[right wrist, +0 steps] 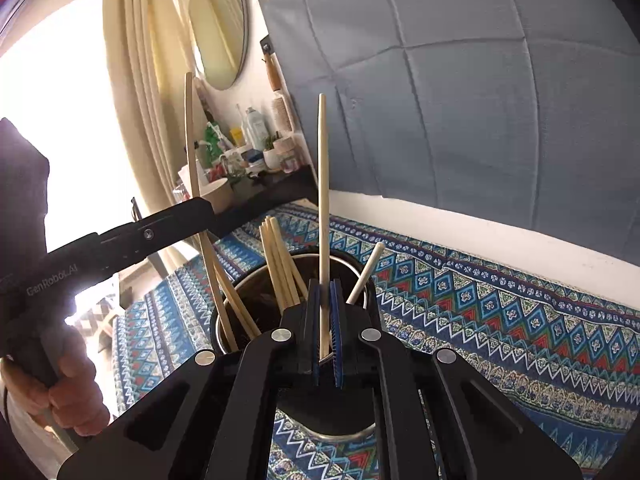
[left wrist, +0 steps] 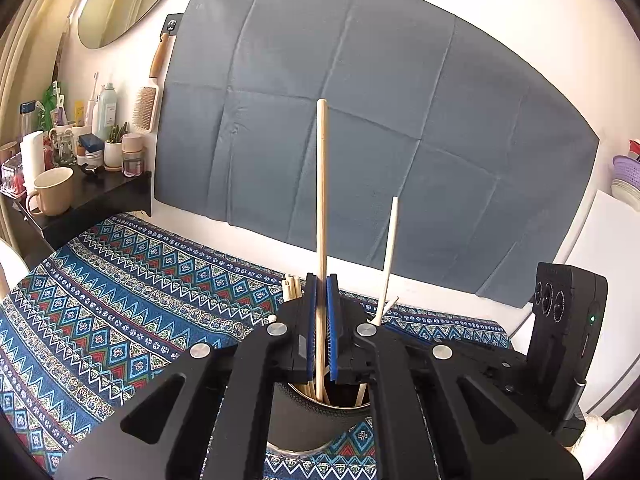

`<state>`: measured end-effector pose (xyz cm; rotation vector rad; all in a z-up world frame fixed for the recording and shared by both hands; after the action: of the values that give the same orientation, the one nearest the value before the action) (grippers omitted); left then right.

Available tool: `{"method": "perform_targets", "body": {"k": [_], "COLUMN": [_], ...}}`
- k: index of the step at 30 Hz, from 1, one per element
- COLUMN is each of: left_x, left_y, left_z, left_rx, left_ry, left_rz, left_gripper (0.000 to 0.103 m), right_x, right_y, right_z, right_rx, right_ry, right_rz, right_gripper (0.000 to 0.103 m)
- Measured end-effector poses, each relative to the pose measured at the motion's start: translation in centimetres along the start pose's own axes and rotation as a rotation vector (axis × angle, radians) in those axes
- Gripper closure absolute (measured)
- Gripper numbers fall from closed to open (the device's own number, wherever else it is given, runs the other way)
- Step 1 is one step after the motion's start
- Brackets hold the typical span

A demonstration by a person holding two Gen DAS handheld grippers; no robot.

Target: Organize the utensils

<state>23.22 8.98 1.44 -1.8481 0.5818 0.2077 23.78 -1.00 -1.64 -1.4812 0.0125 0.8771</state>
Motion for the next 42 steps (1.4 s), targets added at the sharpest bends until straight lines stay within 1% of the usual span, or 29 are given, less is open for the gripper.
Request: {"method": "perform_targets", "body": {"k": [6,10,11,12,14,15,16,17,18,19,20,21,22,23,24,25,26,27,28,29,30,33,35,37,42], "left_x": [-0.2,-0.3,-0.4,-0.3,-0.3,-0.4,-0.4,-0.4,-0.5,-0.6,-0.6,-0.7,-0.9,-1.1,-1.3,-1.6,-1.8,-2.1,-2.4,-2.6,-2.8,-2.9,-2.7,-2.6,-2.9], "left_y": [0.0,0.0,0.0,-0.1,-0.2,-0.3,-0.4,-0.5,-0.6,-0.7,-0.9,-1.1,-1.2,-1.4,-1.5,-1.8,-2.0,-2.1,-2.3,-2.4,-2.4,-2.0,-1.3,-0.4,2.0], "left_z": [-0.6,-0.7,-0.7,-0.7,-0.7,-0.7,-0.7,-0.7,-0.8,-0.8,-0.8,-0.8,-0.8,-0.9,-0.9,-0.9,-0.8,-0.6,-0.5,-0.3,-0.1,0.3,0.7,0.7,0.0], "left_rx": [0.031,0.024,0.025,0.027,0.026,0.025,0.026,0.027,0.028,0.028,0.027,0.027,0.028,0.031,0.038,0.042,0.041,0.035,0.028,0.021,0.015,-0.008,-0.032,-0.046,-0.027], "left_ry": [-0.018,-0.028,-0.033,-0.039,-0.04,-0.039,-0.04,-0.042,-0.042,-0.044,-0.045,-0.049,-0.055,-0.065,-0.08,-0.099,-0.116,-0.124,-0.127,-0.138,-0.155,-0.186,-0.202,-0.209,-0.231], "left_rz": [0.013,0.022,0.022,0.023,0.026,0.026,0.027,0.027,0.024,0.022,0.021,0.021,0.019,0.016,0.011,0.006,0.007,0.009,0.013,0.023,0.039,0.102,0.175,0.23,0.302], "left_gripper": [0.098,0.098,0.096,0.09,0.082,0.079,0.076,0.071,0.07,0.069,0.066,0.059,0.054,0.044,0.034,0.028,0.016,0.013,0.013,0.008,0.006,0.006,0.006,0.006,0.006], "right_x": [-0.6,-0.8,-0.9,-0.9,-1.0,-1.1,-1.3,-1.3,-1.5,-1.6,-1.7,-1.7,-1.7,-1.7,-1.7,-1.8,-1.9,-2.0,-2.2,-2.3,-2.5,-3.2,-3.7,-4.3,-6.2], "right_y": [0.4,0.2,0.1,0.1,0.0,0.0,-0.1,-0.3,-0.4,-0.5,-0.7,-0.8,-1.0,-1.1,-1.3,-1.4,-1.5,-1.6,-1.7,-1.7,-1.8,-1.8,-1.6,-1.5,-0.3], "right_z": [-0.1,-0.2,-0.3,-0.3,-0.5,-0.6,-0.7,-0.8,-0.8,-0.9,-0.9,-0.9,-0.9,-0.9,-0.9,-0.8,-0.8,-0.7,-0.6,-0.5,-0.4,-0.1,-0.1,-0.3,-0.9], "right_rx": [0.0,0.005,0.004,0.004,0.003,0.004,0.006,0.009,0.011,0.01,0.007,0.003,-0.001,-0.002,-0.004,-0.006,-0.007,-0.01,-0.013,-0.016,-0.02,-0.034,-0.037,-0.03,-0.012], "right_ry": [0.016,0.027,0.031,0.029,0.038,0.045,0.049,0.056,0.062,0.069,0.077,0.083,0.089,0.1,0.11,0.116,0.122,0.127,0.13,0.133,0.14,0.156,0.164,0.163,0.167], "right_rz": [0.014,0.016,0.014,0.017,0.024,0.023,0.017,0.012,0.006,0.003,0.007,0.018,0.032,0.043,0.053,0.061,0.068,0.073,0.075,0.081,0.09,0.114,0.134,0.162,0.224], "right_gripper": [0.098,0.094,0.094,0.094,0.093,0.092,0.082,0.076,0.066,0.061,0.058,0.052,0.045,0.042,0.036,0.03,0.028,0.026,0.023,0.021,0.018,0.017,0.016,0.015,0.015]}}
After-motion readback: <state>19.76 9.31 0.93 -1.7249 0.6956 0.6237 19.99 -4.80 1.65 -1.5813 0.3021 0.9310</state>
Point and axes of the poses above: each gripper's, at about its wrist camera, not at the fingertips, and x roughly the way its jaws point, z to its left, y to its underside, the point moved 1 cm from there along x, roughly the way its jaws point, and after that the axes turned 6 degrees about -x, right-handed, at the moved point
